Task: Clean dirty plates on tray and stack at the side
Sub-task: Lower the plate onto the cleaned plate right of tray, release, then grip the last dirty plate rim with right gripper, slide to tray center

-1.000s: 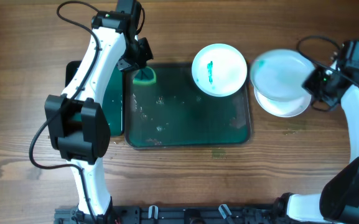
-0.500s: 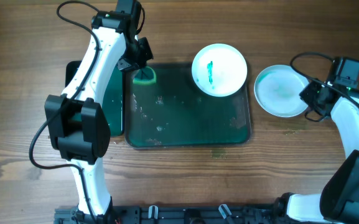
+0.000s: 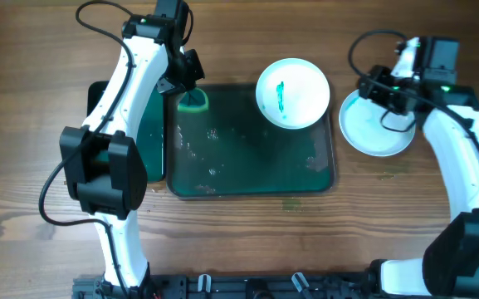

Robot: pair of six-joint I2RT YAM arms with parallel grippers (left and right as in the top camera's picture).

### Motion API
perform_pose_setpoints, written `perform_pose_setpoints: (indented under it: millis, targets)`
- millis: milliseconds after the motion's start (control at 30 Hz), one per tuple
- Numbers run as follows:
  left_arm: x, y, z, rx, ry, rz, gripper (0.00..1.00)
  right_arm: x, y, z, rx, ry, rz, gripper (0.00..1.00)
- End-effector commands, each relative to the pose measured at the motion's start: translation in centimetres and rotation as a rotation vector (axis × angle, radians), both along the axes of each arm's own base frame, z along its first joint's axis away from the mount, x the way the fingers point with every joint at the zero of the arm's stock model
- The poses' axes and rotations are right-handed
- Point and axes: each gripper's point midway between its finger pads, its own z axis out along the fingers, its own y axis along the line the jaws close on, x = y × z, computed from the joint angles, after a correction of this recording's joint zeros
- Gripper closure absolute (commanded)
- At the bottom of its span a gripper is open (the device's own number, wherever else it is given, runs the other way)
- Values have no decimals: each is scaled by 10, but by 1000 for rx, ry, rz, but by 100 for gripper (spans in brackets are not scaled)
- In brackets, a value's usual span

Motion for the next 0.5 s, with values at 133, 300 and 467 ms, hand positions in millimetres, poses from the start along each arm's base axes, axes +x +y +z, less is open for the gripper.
perform_pose_setpoints:
  millis: [133,300,467]
  targets:
    - [3,-3,3,-8,-14,-23,96,5,47,-61,119,180,-14,54]
    - [4,-3,3,-8,-16,-22,96,5,61,-89,117,237,8,58]
    - [5,-4,3,-9,-22,-23,96,5,72,-117,119,289,16,70]
